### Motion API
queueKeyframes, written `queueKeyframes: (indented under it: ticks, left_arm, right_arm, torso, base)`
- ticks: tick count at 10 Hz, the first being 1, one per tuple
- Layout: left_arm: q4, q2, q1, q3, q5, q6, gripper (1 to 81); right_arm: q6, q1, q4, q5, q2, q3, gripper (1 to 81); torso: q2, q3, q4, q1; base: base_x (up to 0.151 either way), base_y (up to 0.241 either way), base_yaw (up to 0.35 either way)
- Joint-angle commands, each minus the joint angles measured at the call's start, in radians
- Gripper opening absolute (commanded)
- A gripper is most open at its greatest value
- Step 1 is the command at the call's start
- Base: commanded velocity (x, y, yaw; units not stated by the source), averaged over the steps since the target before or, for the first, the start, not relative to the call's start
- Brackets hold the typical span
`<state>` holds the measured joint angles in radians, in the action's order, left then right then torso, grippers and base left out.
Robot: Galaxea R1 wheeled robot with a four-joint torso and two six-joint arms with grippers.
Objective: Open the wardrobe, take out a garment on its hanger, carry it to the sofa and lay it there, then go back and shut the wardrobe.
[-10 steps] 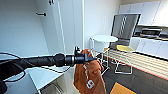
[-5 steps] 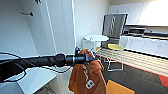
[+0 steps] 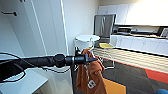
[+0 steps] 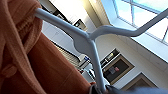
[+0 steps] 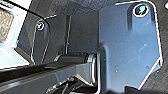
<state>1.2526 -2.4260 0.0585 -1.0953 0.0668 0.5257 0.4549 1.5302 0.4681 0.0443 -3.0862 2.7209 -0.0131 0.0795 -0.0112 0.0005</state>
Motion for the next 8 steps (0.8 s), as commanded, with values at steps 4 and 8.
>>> queueKeyframes:
  ticks: [4,8]
  left_arm:
    - [-0.018,0.022,-0.173,0.061,0.033,0.057,1.0]
    - [-0.03,0.008,-0.162,0.063,0.03,0.057,1.0]
  right_arm:
    - [-0.001,-0.037,0.004,-0.046,-0.013,-0.006,81.1]
    - [-0.001,-0.035,0.004,-0.046,-0.013,-0.006,81.1]
  torso:
    - [0.0,0.0,0.0,0.0]
    - [0.0,0.0,0.0,0.0]
  base:
    - [0.0,0.0,-0.256]
    - [0.0,0.0,-0.269]
